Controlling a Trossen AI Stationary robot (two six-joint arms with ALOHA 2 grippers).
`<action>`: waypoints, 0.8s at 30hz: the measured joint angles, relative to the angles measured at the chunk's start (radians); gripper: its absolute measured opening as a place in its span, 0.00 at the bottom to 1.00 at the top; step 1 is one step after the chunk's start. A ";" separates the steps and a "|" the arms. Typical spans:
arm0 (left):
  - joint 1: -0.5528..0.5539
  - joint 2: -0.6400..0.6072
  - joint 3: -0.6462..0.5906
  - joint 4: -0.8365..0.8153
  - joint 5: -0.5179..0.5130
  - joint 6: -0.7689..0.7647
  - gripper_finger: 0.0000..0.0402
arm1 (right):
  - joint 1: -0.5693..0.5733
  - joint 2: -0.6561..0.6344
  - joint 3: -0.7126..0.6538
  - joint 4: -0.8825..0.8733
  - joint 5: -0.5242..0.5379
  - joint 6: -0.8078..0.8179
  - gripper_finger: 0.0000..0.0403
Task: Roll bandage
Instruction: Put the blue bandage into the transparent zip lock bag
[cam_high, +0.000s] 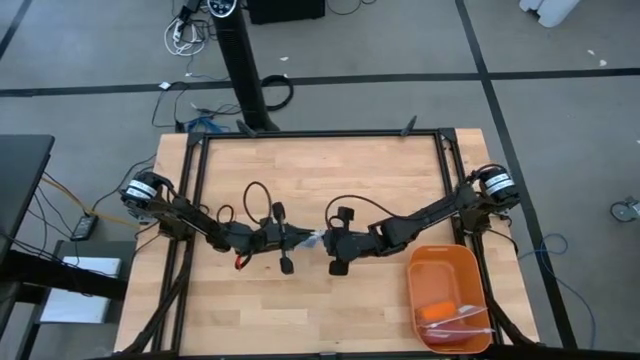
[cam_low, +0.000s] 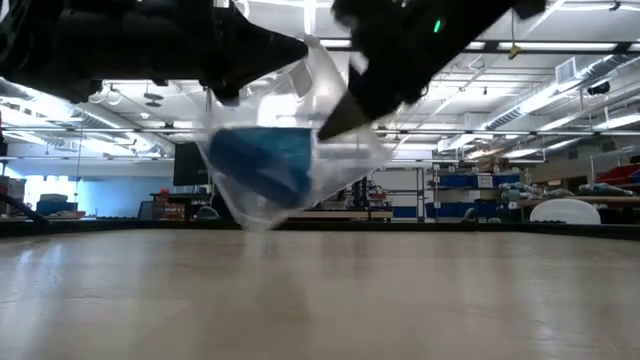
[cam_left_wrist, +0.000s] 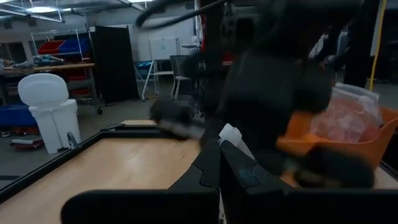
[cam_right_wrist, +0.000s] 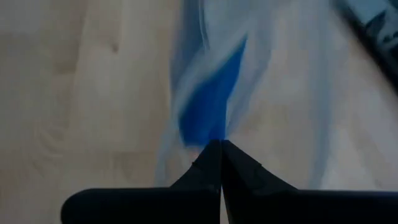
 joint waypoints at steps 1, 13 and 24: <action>-0.001 0.000 -0.005 0.015 0.000 0.000 0.00 | 0.012 -0.021 0.000 -0.002 0.007 0.006 0.00; -0.001 -0.001 0.000 0.026 0.028 -0.024 0.00 | 0.007 -0.007 0.001 0.102 -0.136 -0.010 0.00; -0.001 -0.001 0.000 0.042 0.033 -0.024 0.00 | -0.059 0.002 0.001 0.109 -0.123 -0.007 0.00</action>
